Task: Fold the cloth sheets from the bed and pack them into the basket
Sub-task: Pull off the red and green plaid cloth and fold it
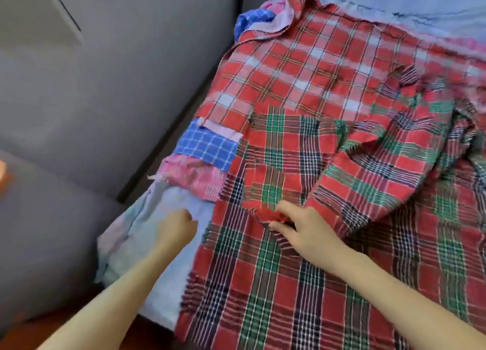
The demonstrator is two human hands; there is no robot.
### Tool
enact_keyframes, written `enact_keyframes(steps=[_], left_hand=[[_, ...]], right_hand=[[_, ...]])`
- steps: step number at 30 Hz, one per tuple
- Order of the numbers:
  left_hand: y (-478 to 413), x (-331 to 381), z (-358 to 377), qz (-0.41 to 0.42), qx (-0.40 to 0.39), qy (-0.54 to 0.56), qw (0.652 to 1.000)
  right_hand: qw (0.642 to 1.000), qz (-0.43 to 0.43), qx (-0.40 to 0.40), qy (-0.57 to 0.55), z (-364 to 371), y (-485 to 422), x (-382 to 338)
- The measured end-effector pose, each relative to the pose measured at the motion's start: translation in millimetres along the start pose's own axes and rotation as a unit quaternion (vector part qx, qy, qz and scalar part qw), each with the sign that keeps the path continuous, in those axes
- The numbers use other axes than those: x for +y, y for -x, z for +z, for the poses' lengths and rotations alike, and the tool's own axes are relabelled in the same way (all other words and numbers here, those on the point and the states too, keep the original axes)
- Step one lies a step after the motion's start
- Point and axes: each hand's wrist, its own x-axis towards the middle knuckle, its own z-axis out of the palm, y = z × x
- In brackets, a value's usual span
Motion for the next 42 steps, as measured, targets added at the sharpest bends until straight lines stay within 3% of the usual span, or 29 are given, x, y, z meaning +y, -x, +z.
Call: enact_keyframes(steps=[3,6,11,15,21,25,29,33,38,42], left_hand=[[38,-40,55,-0.057,-0.039,0.041,0.997],[78,-56,95,-0.074,0.002,0.115,0.991],[123,-62,133,-0.059,0.132,0.203,0.968],[128,-71,144,-0.056,0.154,0.203,0.965],[125,-80,141,-0.056,0.101,0.177,0.978],[121,-93,134,-0.103,0.118,0.262,0.952],[135,-103,143,-0.086,0.082,0.274,0.954],[154,-126,157,-0.078,-0.048,0.345,0.934],[186,-153,180,-0.066,-0.187,0.299,0.933],[224,-175,192,-0.064,-0.186,0.307,0.931]], right_hand=[[0.996,-0.032,-0.057,0.054,39,18,-1],[0.992,-0.052,-0.076,0.09,58,33,-2],[0.991,-0.122,0.006,0.059,77,67,-16],[0.985,-0.172,0.019,-0.022,104,103,-65],[0.995,-0.078,0.054,-0.015,142,114,-59],[0.997,-0.06,0.053,-0.016,146,127,-50],[0.997,-0.054,0.058,-0.004,158,130,-54],[0.996,-0.054,0.075,-0.001,164,134,-56],[0.992,-0.099,0.062,0.037,174,156,-67],[0.989,-0.132,0.054,0.043,186,183,-87]])
